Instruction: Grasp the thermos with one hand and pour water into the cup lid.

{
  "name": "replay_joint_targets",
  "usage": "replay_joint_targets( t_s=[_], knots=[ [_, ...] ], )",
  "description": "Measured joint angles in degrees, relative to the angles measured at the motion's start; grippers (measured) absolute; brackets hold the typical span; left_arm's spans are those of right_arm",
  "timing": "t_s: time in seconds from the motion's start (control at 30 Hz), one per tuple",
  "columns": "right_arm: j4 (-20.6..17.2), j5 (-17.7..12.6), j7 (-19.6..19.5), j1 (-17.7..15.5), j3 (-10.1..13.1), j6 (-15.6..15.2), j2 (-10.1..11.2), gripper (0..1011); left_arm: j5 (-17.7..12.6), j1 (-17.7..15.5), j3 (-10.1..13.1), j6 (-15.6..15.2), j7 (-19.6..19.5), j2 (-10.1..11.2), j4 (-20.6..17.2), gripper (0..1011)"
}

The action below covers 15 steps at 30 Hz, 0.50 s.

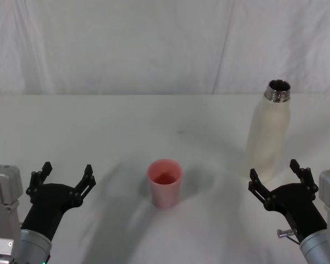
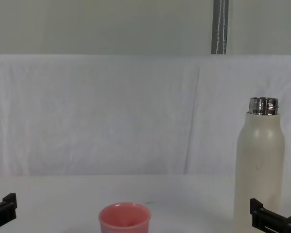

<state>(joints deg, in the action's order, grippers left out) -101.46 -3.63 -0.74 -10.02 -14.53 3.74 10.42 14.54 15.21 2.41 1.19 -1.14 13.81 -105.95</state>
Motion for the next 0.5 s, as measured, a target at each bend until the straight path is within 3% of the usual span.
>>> replay_joint_targets(
  t_s=[0.3, 0.5],
  knots=[
    [0.18, -0.21, 2.11, -0.27, 1.24, 0.07, -1.14, 1001, 0.0, 0.0, 0.0, 0.0, 0.0, 0.0, 0.0, 1001],
    [0.68, -2.21, 4.48, -0.08, 2.73, -0.21, -2.34, 1001, 0.0, 0.0, 0.0, 0.0, 0.0, 0.0, 0.0, 1001]
  ],
)
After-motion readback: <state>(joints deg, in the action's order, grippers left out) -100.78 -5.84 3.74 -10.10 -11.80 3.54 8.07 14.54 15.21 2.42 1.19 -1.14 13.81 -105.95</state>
